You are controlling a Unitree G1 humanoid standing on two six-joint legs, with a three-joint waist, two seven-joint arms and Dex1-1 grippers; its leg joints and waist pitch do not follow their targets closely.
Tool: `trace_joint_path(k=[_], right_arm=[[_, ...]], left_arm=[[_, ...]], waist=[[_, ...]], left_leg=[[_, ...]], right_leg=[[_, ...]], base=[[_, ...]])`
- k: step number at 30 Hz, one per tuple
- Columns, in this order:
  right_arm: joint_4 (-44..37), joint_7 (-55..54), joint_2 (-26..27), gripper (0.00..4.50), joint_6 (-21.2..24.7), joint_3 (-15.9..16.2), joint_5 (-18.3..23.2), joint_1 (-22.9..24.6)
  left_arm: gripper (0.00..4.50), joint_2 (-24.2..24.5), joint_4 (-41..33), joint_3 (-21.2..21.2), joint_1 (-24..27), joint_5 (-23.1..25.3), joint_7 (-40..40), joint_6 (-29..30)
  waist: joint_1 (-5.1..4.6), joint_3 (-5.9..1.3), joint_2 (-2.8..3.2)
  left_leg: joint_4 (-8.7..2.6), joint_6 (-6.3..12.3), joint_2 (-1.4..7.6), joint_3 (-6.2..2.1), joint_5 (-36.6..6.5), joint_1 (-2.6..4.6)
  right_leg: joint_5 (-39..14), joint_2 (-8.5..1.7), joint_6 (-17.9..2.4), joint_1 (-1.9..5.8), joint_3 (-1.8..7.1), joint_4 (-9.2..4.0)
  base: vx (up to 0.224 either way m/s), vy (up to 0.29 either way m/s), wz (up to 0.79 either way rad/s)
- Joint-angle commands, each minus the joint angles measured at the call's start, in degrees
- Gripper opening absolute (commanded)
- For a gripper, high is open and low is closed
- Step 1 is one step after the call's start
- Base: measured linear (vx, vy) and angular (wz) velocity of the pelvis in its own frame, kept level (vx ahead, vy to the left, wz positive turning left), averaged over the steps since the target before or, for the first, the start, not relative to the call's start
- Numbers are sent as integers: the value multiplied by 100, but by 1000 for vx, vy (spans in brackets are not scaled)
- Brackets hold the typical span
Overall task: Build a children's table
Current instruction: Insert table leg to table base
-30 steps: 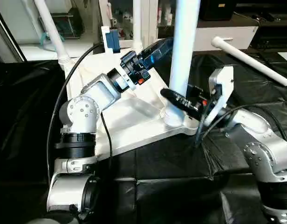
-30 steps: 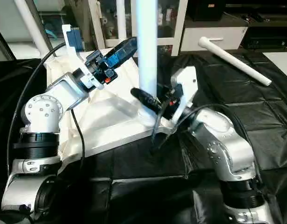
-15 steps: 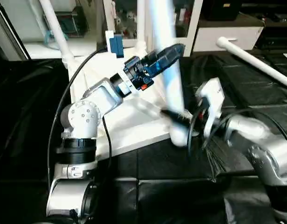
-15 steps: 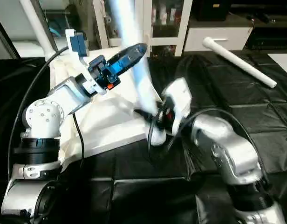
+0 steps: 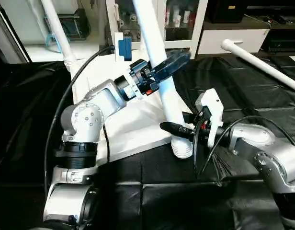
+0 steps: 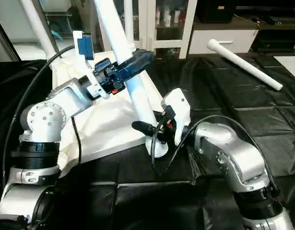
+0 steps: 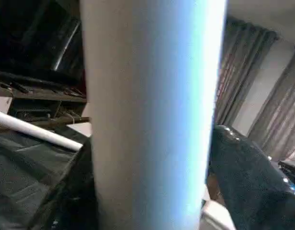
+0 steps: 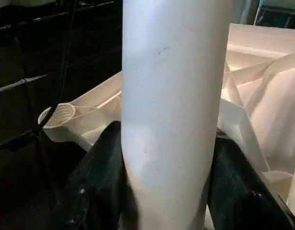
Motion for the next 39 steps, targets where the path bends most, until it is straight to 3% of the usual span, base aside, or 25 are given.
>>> trace_joint_path(k=[1,5,13,21,23,26,30,32,34,39], right_arm=[[92,-38,-8,181,47,-175,2,-137],[152,7,-18,181,63,-261,21,-236],[241,67,-34,181,32,-303,2,-342],[408,-20,51,181,-113,-346,-125,-456],[515,-68,113,251,-103,-403,-102,-531],[664,-48,109,254,-105,-400,-134,-643],[807,101,35,298,-50,-315,-166,-830],[911,22,49,311,231,-332,-132,-1014],[978,12,42,314,433,-361,-59,-1144],[1014,169,-95,314,642,-231,-61,-1223]], left_arm=[[284,-5,-9,-64,39,-38,29,82],[250,14,55,12,-17,-82,21,51],[181,35,109,-8,-79,5,25,-92],[175,135,245,-50,-335,213,138,-203],[175,235,286,-162,-390,348,68,-263],[175,348,293,-352,-460,546,-43,-371],[175,528,161,-719,-558,896,-221,-531],[175,572,6,-871,-624,958,-249,-503],[175,606,-112,-957,-704,956,-288,-489],[175,661,-61,-1054,-787,1044,-390,-593]], waist=[[4,-470,-67],[4,-477,-84],[0,-461,-81],[-1,-460,-62],[-3,-464,-70],[-8,-459,-86],[-4,-468,-88],[-9,-479,-110],[-1,-484,-91],[16,-476,-98]], left_leg=[[-400,143,261,-160,-921,148],[-378,228,259,-150,-795,147],[-383,164,259,-154,-965,149],[-392,44,249,-168,-1153,154],[-394,47,248,-179,-1138,148],[-392,46,248,-175,-1106,145],[-388,61,251,-173,-1038,145],[-373,109,253,-163,-853,136],[-363,147,251,-164,-782,142],[-354,139,248,-151,-802,147]], right_leg=[[-1098,-169,-1201,286,181,-304],[-1016,-171,-1250,289,185,-288],[-1272,-171,-1190,278,186,-312],[-1540,-170,-1059,268,181,-340],[-1515,-171,-1066,272,174,-333],[-1512,-173,-1071,267,178,-326],[-1428,-173,-1087,274,181,-308],[-1148,-173,-1188,286,186,-270],[-1065,-174,-1265,290,185,-248],[-1129,-178,-1286,292,190,-258]], base=[[0,0,0],[0,0,0],[0,0,0],[0,0,0],[0,0,0],[0,0,0],[0,0,0],[0,0,0],[0,0,0],[0,0,0]])
